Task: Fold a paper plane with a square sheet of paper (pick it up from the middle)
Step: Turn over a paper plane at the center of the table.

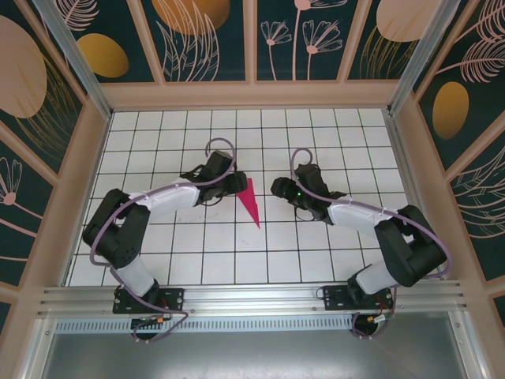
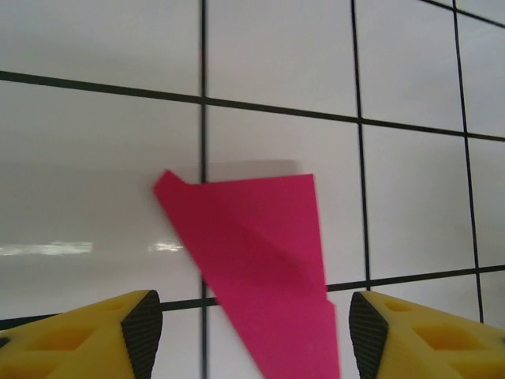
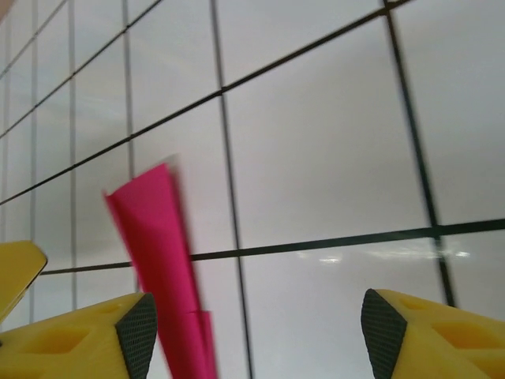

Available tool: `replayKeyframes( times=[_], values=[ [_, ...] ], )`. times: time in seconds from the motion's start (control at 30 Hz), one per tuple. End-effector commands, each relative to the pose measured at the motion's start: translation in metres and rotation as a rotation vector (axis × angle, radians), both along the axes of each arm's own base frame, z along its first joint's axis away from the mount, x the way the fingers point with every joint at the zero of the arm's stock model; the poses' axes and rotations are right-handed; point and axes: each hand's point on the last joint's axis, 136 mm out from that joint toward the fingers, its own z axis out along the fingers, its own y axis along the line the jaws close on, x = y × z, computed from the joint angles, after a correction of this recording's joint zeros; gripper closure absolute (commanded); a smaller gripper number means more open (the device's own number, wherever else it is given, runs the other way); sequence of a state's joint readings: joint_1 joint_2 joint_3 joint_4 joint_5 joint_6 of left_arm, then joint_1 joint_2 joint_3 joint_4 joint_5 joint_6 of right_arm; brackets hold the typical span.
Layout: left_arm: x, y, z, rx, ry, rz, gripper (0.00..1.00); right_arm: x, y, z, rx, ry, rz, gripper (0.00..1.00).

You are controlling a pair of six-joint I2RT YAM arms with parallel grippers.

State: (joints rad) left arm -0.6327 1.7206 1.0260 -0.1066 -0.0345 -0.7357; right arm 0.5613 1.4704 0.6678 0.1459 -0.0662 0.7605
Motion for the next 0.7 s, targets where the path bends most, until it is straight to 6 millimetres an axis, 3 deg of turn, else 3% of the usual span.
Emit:
replayKeyframes(
  times=[0.0, 0.27, 0.43, 0.67],
  values=[
    [-0.007, -0.011, -0.019, 0.081, 0.06, 0.023, 0.33, 0.0, -0.012, -0.003, -0.029, -0.005, -0.044, 0.26],
    [-0.008, -0.021, -0.043, 0.258, 0.1, -0.004, 0.38, -0.002, -0.014, -0.012, -0.041, 0.014, -0.043, 0.26],
    [-0.009, -0.019, -0.044, 0.304, 0.106, -0.008, 0.38, -0.005, -0.015, -0.013, -0.046, 0.017, -0.035, 0.26],
    [-0.012, -0.011, -0.033, 0.285, 0.087, 0.033, 0.57, -0.003, -0.012, -0.011, -0.037, 0.018, -0.029, 0.26]
  ],
)
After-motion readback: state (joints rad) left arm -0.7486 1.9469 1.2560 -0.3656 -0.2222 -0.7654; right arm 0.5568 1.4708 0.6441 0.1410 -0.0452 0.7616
